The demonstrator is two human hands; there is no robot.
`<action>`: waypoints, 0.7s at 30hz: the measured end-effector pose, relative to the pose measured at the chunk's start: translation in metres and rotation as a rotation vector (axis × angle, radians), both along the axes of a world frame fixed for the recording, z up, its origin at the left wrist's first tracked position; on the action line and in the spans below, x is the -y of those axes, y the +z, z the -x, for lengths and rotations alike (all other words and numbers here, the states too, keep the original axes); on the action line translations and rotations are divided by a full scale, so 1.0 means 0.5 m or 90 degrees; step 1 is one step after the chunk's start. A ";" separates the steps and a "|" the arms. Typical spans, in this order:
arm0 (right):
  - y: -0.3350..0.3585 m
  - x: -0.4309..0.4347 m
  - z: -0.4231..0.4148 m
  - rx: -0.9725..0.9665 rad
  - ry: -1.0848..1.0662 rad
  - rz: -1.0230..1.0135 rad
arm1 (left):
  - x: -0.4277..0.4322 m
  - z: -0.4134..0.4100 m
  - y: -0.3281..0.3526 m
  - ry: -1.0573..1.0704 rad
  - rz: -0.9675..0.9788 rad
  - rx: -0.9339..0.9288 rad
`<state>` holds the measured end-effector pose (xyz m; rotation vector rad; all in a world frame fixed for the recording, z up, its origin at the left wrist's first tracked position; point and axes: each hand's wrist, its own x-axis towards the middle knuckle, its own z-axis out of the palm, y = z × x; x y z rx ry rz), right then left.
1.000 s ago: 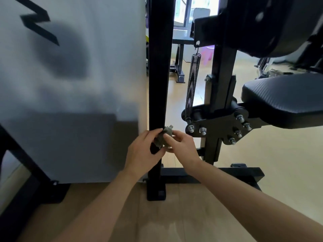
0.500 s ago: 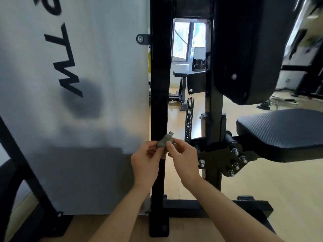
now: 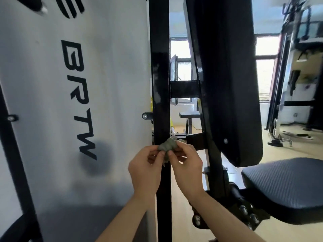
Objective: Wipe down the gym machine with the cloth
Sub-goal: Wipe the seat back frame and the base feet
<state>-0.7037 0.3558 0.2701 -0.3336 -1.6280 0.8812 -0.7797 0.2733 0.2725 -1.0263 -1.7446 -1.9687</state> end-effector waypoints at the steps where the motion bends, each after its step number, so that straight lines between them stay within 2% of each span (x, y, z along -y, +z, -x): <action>1: 0.021 0.002 0.001 -0.013 0.002 -0.013 | 0.000 0.003 0.018 0.006 -0.007 -0.008; 3: 0.060 0.002 0.004 -0.033 0.006 -0.037 | 0.000 0.011 0.052 0.042 -0.005 -0.062; 9: 0.189 -0.018 0.029 -0.077 -0.023 -0.121 | -0.008 0.046 0.173 0.234 0.027 -0.394; 11: 0.226 -0.022 0.035 -0.083 -0.052 -0.164 | -0.011 0.059 0.216 0.274 0.015 -0.451; 13: 0.265 -0.026 0.040 -0.095 -0.089 -0.210 | -0.010 0.072 0.258 0.301 0.026 -0.463; 17: 0.359 -0.032 0.051 -0.079 -0.123 -0.261 | -0.010 0.079 0.340 0.290 0.057 -0.400; 21: 0.456 -0.029 0.065 -0.102 -0.126 -0.277 | -0.019 0.073 0.436 0.277 0.017 -0.350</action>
